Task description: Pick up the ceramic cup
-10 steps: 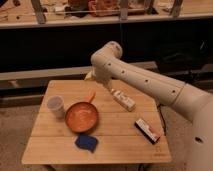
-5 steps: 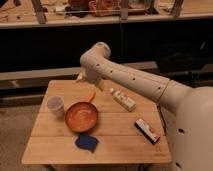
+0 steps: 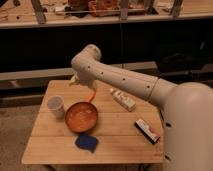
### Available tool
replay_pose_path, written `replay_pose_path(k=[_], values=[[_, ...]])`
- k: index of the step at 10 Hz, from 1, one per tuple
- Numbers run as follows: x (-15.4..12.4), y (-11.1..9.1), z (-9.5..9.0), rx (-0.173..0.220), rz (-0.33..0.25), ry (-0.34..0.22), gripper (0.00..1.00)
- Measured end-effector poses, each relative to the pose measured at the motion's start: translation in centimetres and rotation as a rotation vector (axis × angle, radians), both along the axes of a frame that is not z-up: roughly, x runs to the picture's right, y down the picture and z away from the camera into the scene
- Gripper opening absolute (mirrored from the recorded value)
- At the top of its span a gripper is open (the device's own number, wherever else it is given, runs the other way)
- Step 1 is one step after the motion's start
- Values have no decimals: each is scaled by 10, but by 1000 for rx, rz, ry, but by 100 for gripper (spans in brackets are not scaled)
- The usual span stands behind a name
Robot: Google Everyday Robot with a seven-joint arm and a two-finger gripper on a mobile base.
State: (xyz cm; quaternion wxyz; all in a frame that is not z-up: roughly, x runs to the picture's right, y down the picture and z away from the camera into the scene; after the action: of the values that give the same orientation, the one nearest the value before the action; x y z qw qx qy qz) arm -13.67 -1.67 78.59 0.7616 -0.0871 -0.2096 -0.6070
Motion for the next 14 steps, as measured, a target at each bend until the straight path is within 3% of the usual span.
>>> replay_pose_path(k=[8, 14], values=[[-49, 27, 29, -32, -77, -87, 80], [-68, 32, 51, -60, -113, -122, 80]])
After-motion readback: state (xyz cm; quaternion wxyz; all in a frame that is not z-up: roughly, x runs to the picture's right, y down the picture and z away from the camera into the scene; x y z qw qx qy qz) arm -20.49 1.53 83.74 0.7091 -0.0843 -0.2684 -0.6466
